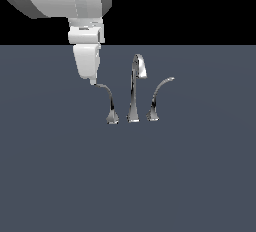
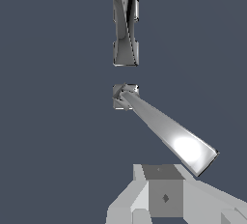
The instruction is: Turn on the faucet by rotating a designated handle.
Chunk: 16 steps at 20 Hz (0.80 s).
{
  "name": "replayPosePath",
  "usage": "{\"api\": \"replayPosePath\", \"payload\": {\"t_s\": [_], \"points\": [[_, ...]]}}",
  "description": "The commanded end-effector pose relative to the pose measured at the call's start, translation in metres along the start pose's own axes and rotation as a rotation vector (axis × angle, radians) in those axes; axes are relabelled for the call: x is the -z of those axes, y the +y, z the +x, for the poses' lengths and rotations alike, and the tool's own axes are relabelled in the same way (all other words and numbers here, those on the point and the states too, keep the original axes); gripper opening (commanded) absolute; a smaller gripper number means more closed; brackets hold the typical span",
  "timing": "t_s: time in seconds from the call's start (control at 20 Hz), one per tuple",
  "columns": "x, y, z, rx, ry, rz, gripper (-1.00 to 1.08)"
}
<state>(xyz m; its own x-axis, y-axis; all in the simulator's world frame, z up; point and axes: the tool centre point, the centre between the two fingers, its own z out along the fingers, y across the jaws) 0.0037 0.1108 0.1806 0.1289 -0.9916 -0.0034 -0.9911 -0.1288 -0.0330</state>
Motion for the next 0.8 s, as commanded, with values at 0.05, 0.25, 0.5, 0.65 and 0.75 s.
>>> {"api": "replayPosePath", "payload": {"t_s": [0.05, 0.25, 0.5, 0.65, 0.75], "points": [[-0.009, 0.021, 0.008, -0.007, 0.004, -0.032, -1.0], [-0.001, 0.015, 0.009, 0.003, 0.001, -0.01, -1.0], [-0.005, 0.028, 0.031, -0.002, 0.002, -0.021, -1.0], [-0.007, 0.036, 0.044, -0.005, 0.003, -0.028, -1.0], [-0.008, 0.042, 0.054, -0.007, 0.003, -0.033, -1.0]]}}
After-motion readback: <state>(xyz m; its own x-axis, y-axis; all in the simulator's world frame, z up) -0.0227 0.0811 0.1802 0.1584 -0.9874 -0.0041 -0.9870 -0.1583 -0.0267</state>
